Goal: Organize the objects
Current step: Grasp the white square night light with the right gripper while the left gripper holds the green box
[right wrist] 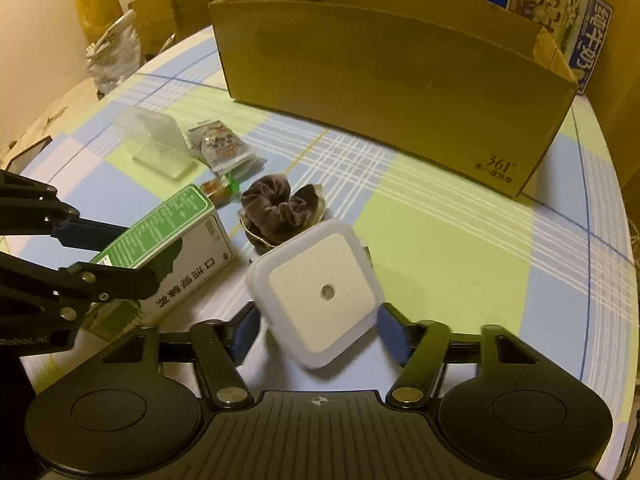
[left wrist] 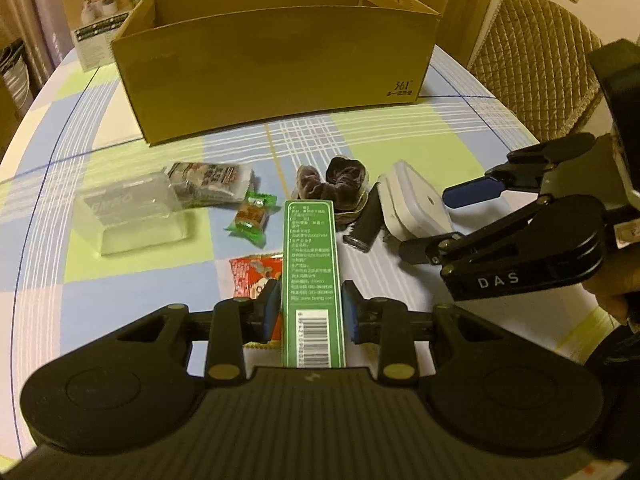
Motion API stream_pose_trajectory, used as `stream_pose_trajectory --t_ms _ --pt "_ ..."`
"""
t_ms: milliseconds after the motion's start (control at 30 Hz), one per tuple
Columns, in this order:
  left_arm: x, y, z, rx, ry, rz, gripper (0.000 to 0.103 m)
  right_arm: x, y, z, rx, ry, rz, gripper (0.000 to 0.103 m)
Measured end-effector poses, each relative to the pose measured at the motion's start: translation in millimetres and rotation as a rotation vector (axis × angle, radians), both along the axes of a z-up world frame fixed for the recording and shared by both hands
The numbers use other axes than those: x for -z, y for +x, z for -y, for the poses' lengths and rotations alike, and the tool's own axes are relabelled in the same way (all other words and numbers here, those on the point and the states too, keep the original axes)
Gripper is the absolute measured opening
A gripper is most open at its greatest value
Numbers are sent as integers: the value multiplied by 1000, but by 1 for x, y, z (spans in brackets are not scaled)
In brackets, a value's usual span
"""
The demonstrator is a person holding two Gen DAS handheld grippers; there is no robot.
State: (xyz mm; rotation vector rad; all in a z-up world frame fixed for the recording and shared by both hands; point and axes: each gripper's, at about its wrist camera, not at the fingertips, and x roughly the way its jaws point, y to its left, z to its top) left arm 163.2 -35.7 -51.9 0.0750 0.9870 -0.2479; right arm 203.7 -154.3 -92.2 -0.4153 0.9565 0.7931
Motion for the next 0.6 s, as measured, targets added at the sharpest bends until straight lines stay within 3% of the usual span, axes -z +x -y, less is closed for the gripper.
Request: stream_pose_trajectory --t_ms 167,233,300,600 --pt "0 3 1 11 -3 2 28 -5 1 -1 -18 8 18 56" --pt "-1 2 0 8 -7 5 28 -7 1 -1 -40 7 20 64" --pt "1 3 -2 10 -9 -3 28 -8 1 -2 -70 0 40 80" --pt "6 4 -1 20 -14 -13 28 2 7 -15 -311 -71 52 82"
